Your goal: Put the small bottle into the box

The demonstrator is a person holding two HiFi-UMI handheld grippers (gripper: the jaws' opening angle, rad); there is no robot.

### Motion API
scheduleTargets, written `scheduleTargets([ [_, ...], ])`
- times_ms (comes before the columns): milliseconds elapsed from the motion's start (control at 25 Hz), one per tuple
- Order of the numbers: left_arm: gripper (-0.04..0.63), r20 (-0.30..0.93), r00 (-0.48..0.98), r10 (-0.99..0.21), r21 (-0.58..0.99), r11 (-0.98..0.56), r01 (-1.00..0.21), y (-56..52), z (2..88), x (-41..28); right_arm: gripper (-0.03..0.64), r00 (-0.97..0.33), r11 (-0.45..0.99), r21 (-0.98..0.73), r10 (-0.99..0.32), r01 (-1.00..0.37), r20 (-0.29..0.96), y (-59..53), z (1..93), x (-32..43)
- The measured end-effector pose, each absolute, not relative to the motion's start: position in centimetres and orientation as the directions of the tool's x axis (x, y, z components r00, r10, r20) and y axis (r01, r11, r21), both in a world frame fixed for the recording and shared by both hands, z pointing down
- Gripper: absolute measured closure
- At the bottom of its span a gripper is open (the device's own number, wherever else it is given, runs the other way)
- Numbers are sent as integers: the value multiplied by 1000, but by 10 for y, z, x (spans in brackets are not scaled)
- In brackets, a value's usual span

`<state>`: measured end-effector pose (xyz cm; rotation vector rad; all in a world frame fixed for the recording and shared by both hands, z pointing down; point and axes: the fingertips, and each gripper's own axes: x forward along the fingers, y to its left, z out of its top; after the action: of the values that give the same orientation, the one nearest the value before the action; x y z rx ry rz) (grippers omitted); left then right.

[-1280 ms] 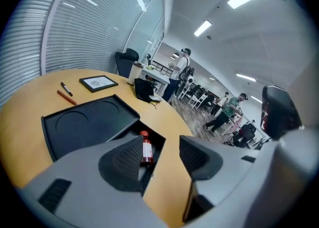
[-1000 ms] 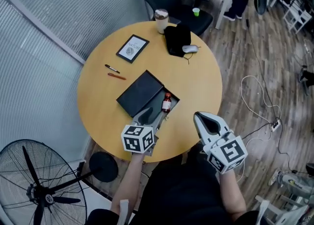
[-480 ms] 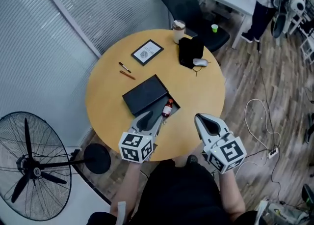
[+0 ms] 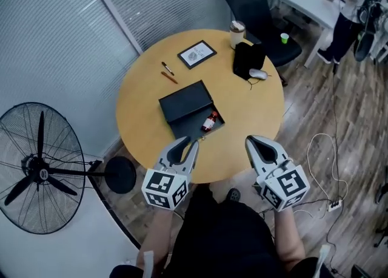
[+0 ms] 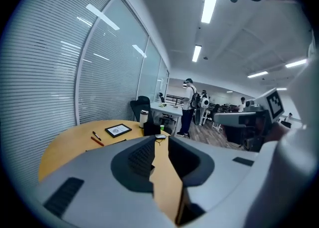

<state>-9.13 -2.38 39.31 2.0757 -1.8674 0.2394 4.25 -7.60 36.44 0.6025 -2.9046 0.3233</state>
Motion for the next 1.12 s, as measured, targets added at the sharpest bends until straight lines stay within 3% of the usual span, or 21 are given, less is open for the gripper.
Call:
scheduleTargets([
  [640,580,299,11,-954,94,18,-995,37,371,-53,607,-951,941,-181,-254,-285,175,-25,360,67],
  [1120,598,237,7,-971,79,12,-997,47,348,-54,607,-949,945,-150,-267,-292,165,-19,351,66],
])
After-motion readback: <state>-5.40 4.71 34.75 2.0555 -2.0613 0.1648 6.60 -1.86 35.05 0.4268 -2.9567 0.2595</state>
